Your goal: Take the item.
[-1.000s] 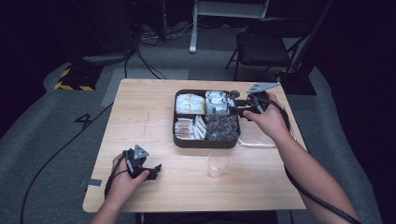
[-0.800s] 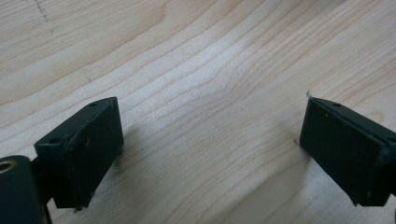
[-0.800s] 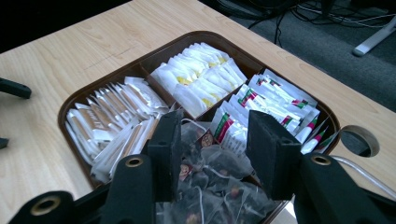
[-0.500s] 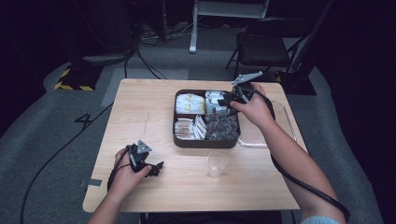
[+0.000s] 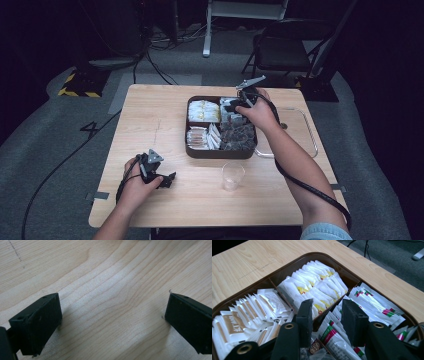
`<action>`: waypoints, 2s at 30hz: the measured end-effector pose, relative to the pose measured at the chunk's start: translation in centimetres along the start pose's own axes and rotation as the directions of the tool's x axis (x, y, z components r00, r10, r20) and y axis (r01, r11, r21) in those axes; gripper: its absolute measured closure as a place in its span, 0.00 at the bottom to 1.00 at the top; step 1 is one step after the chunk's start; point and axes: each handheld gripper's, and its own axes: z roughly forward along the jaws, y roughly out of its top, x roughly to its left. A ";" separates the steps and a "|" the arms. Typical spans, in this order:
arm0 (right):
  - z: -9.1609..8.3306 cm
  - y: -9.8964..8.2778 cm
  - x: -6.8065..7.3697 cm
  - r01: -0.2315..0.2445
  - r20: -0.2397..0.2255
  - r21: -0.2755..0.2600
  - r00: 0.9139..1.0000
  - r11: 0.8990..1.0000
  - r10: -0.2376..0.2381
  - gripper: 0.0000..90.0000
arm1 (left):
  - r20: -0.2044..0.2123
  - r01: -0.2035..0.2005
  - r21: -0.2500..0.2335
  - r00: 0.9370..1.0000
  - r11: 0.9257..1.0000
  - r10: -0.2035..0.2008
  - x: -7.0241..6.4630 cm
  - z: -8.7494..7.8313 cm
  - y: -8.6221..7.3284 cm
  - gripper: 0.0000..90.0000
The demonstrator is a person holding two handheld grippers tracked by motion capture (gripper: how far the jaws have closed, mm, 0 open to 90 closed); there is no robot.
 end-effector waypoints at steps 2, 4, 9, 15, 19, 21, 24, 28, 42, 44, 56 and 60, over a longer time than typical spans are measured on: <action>0.7 -0.1 -0.1 -0.005 -0.008 0.005 1.000 1.000 0.005 0.69 | 0.001 0.001 0.000 1.000 1.000 -0.001 0.0 0.0 0.0 0.01; 1.5 -0.1 0.0 -0.002 -0.015 0.014 1.000 1.000 0.003 0.69 | 0.000 0.000 0.000 1.000 1.000 0.000 0.0 0.0 0.0 0.01; 3.0 -0.1 0.3 0.004 -0.030 0.024 1.000 1.000 -0.003 0.68 | 0.000 -0.002 0.001 1.000 1.000 0.002 0.0 0.0 0.0 0.01; 5.2 0.3 1.2 0.033 -0.052 0.051 0.998 0.998 -0.030 0.67 | 0.001 -0.006 0.001 1.000 1.000 0.006 0.1 0.0 0.0 0.01; 6.2 0.3 1.5 0.035 -0.060 0.071 0.998 0.997 -0.031 0.68 | 0.005 -0.004 0.002 1.000 1.000 0.004 0.1 0.0 0.0 0.01; 6.7 0.2 1.6 0.038 -0.063 0.078 0.997 0.996 -0.033 0.68 | 0.005 -0.005 0.000 1.000 1.000 0.005 0.1 0.0 0.0 0.01; 7.2 0.1 1.7 0.048 -0.070 0.091 0.997 0.995 -0.042 0.68 | 0.005 -0.005 0.000 1.000 1.000 0.005 0.1 0.0 0.0 0.01; 7.6 0.1 1.8 0.057 -0.063 0.106 0.997 0.993 -0.051 0.69 | 0.007 -0.007 0.000 1.000 1.000 0.007 0.1 0.1 0.1 0.01; 8.1 0.2 2.1 0.119 -0.069 0.189 0.992 0.975 -0.108 1.00 | 0.007 -0.009 0.000 1.000 1.000 0.009 0.1 0.1 0.1 0.01; 7.9 0.3 2.2 0.129 -0.069 0.188 0.991 0.974 -0.118 1.00 | 0.006 -0.009 0.000 1.000 1.000 0.009 0.1 0.1 0.1 0.01; 5.7 1.3 2.3 0.135 -0.072 0.124 0.989 0.983 -0.126 1.00 | 0.010 -0.008 0.001 1.000 1.000 0.008 0.1 0.1 0.1 0.01; 4.2 1.8 2.7 0.145 -0.075 0.090 0.988 0.985 -0.138 1.00 | 0.010 -0.007 0.002 1.000 1.000 0.006 0.1 0.1 0.2 0.01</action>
